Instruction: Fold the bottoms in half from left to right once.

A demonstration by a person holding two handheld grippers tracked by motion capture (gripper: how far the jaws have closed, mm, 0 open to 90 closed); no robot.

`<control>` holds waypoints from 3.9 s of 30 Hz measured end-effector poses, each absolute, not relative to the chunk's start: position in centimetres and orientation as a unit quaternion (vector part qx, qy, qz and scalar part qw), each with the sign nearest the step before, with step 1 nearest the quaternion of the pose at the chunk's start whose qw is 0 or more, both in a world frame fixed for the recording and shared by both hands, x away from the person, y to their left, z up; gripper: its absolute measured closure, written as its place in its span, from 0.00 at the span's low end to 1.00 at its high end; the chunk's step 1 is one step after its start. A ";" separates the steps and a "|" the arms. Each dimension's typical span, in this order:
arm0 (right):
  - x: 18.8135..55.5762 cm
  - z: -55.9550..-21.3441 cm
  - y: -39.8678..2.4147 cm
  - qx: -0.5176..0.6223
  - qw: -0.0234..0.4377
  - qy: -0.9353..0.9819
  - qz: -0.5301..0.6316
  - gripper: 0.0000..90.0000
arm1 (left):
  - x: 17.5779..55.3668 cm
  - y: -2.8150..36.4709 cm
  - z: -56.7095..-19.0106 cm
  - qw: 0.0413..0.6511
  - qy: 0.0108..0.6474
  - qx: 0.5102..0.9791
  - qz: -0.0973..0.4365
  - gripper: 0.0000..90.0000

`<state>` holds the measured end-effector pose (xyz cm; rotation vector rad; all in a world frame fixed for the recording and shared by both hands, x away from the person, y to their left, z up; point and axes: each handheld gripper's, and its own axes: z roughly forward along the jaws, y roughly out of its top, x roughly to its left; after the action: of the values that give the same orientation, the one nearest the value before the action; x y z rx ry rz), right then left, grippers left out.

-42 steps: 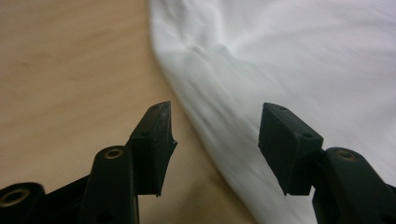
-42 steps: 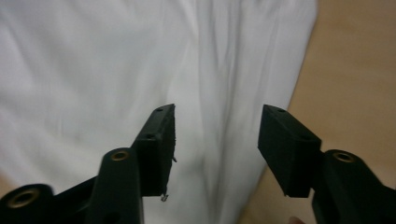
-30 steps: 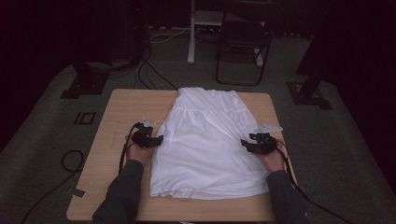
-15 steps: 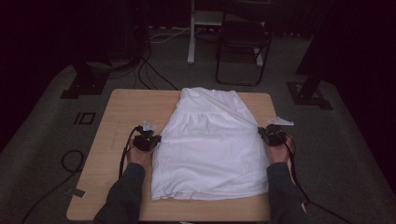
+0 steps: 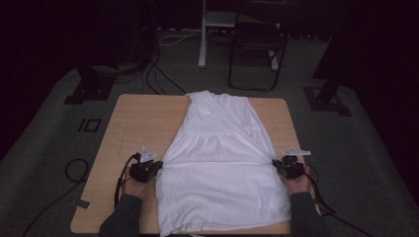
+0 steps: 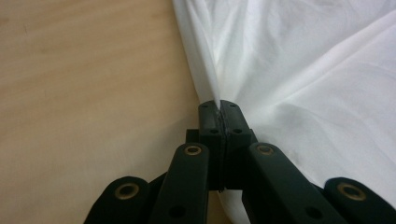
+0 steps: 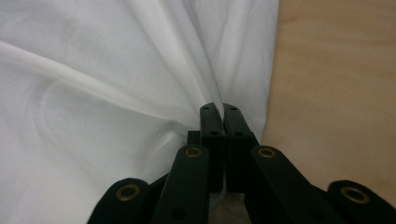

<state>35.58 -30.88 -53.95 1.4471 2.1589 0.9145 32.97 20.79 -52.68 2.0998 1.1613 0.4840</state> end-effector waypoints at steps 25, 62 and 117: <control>36.1 -49.2 -24.9 0.426 0.186 0.793 0.393 0.54 | 34.7 20.8 -49.6 0.377 0.447 0.785 0.207 0.53; 41.3 -53.9 -28.4 0.529 0.157 0.757 0.350 0.96 | 41.2 16.9 -51.7 0.388 0.479 0.768 0.174 0.99; 44.4 -53.9 -23.3 0.514 0.168 0.768 0.343 0.96 | 44.0 14.2 -53.0 0.342 0.466 0.801 0.155 0.52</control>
<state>44.40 -23.30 -53.90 1.4618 2.1845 0.9769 43.99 14.24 -53.02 2.0828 1.2121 0.4028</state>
